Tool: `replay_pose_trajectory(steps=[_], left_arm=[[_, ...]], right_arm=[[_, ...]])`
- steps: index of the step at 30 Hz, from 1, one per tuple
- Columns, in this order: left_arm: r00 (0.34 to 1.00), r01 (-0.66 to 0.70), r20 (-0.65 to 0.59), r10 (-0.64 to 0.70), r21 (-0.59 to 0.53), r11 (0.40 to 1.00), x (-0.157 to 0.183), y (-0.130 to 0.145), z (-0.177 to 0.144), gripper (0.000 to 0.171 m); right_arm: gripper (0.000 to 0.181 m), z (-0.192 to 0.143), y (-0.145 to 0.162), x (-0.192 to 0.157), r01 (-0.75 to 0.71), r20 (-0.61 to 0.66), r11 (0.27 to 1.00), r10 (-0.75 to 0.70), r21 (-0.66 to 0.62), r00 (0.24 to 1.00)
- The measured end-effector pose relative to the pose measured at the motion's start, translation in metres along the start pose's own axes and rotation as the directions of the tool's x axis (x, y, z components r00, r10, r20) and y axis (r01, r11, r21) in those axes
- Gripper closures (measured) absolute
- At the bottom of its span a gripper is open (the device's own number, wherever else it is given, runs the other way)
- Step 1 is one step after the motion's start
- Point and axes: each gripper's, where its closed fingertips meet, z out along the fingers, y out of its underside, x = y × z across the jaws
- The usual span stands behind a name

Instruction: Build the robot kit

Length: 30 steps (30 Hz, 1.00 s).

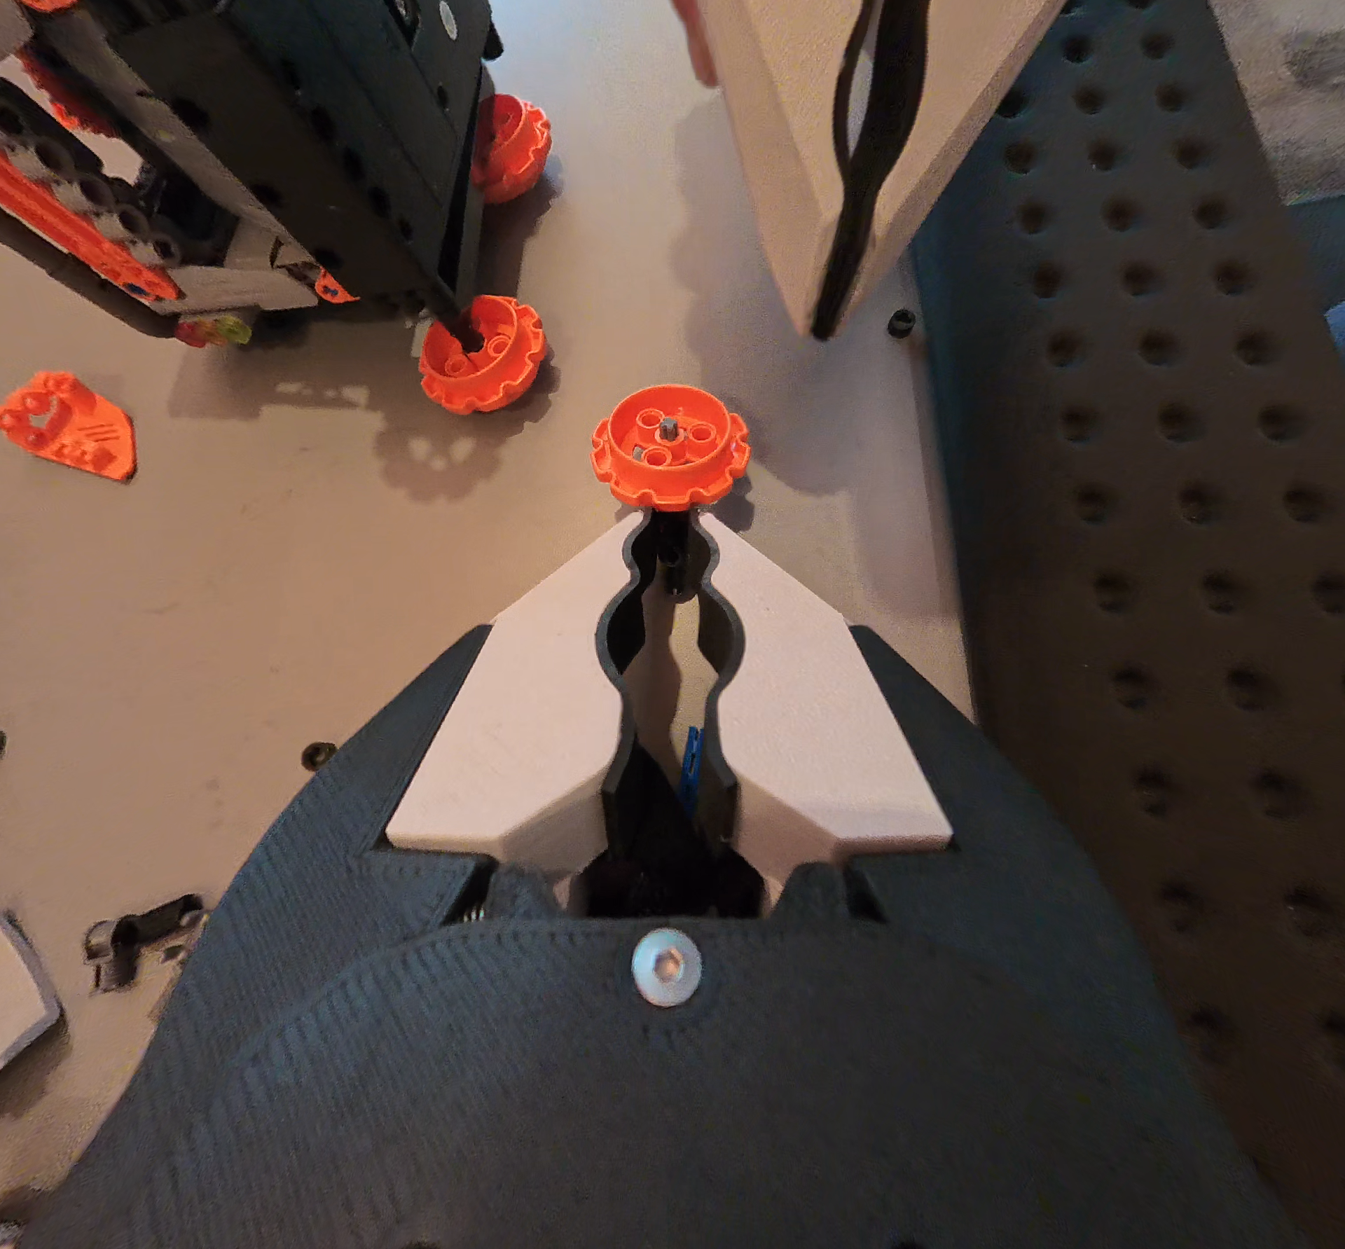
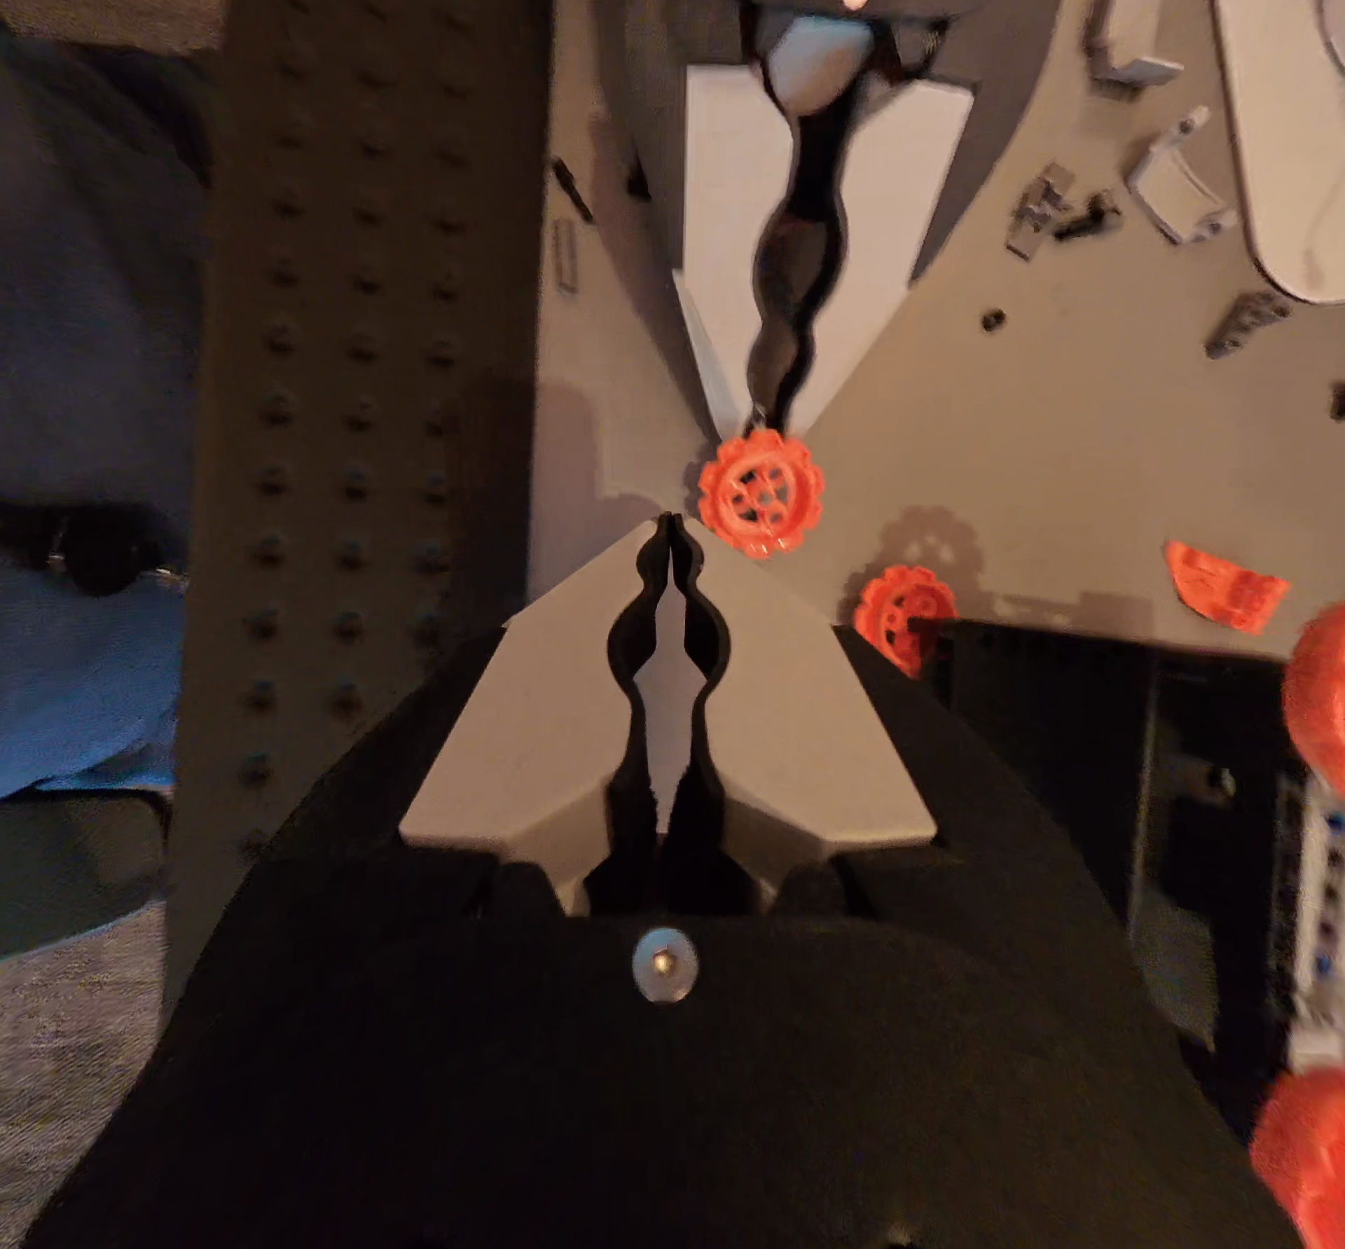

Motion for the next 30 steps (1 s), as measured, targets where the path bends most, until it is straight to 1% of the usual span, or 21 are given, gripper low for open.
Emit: replay_pose_trajectory(steps=[2, 3, 5, 7, 9, 11, 13, 17, 21, 25, 27, 29, 30], left_arm=[[1.0, 0.019, -0.008, -0.019, -0.003, 1.0, 0.0, 0.001, -0.001, 0.164], [1.0, 0.02, -0.017, -0.02, -0.005, 1.0, 0.001, 0.001, -0.002, 0.164], [1.0, 0.022, -0.017, -0.022, -0.01, 1.0, 0.002, 0.002, -0.003, 0.164], [0.999, 0.028, -0.033, -0.028, -0.017, 0.999, 0.005, 0.002, -0.003, 0.164], [1.0, 0.009, -0.01, -0.009, -0.023, 1.0, 0.002, 0.002, -0.002, 0.164], [1.0, -0.011, -0.004, 0.011, -0.031, 0.999, 0.003, 0.001, -0.001, 0.164], [1.0, -0.029, 0.004, 0.029, -0.039, 0.999, 0.002, 0.001, -0.001, 0.164], [1.0, -0.027, 0.003, 0.028, -0.034, 0.999, 0.003, 0.001, 0.0, 0.164], [0.999, -0.036, 0.0, 0.036, -0.031, 0.999, 0.004, -0.001, 0.001, 0.164], [0.999, -0.036, -0.004, 0.036, -0.028, 0.999, 0.004, -0.001, 0.002, 0.164], [0.999, -0.038, -0.003, 0.037, -0.028, 0.999, 0.004, -0.001, 0.002, 0.164], [0.999, -0.037, -0.003, 0.037, -0.028, 0.999, 0.003, -0.001, 0.002, 0.164], [0.999, -0.037, -0.003, 0.037, -0.027, 0.999, 0.003, -0.001, 0.002, 0.164]], right_arm=[[0.181, -0.007, 0.013, 0.006, -0.017, -0.078, 0.999, 0.014, -0.034, 0.997], [0.181, -0.012, 0.018, 0.009, -0.037, -0.094, 0.999, 0.035, -0.023, 0.995], [0.181, -0.02, 0.023, 0.01, -0.068, -0.105, 0.997, 0.071, 0.032, 0.992], [0.181, -0.023, 0.034, 0.007, -0.087, -0.098, 0.995, 0.091, 0.04, 0.991], [0.179, -0.021, 0.043, -0.003, -0.082, -0.052, 0.996, 0.084, 0.022, 0.995], [0.169, -0.012, 0.049, -0.018, -0.034, 0.007, 0.999, 0.034, -0.015, 0.999], [0.171, -0.003, 0.055, -0.027, 0.04, 0.036, 0.998, -0.039, -0.047, 0.999], [0.176, 0.007, 0.056, -0.042, 0.127, 0.107, 0.992, -0.123, -0.03, 0.987], [0.181, 0.01, 0.056, -0.044, 0.133, 0.146, 0.991, -0.127, -0.031, 0.981], [0.181, 0.011, 0.056, -0.046, 0.14, 0.176, 0.99, -0.133, -0.029, 0.975], [0.18, 0.011, 0.056, -0.046, 0.149, 0.181, 0.989, -0.142, -0.023, 0.973], [0.175, 0.012, 0.054, -0.043, 0.151, 0.177, 0.988, -0.145, -0.02, 0.974], [0.175, 0.013, 0.054, -0.042, 0.149, 0.177, 0.989, -0.143, -0.021, 0.974]])
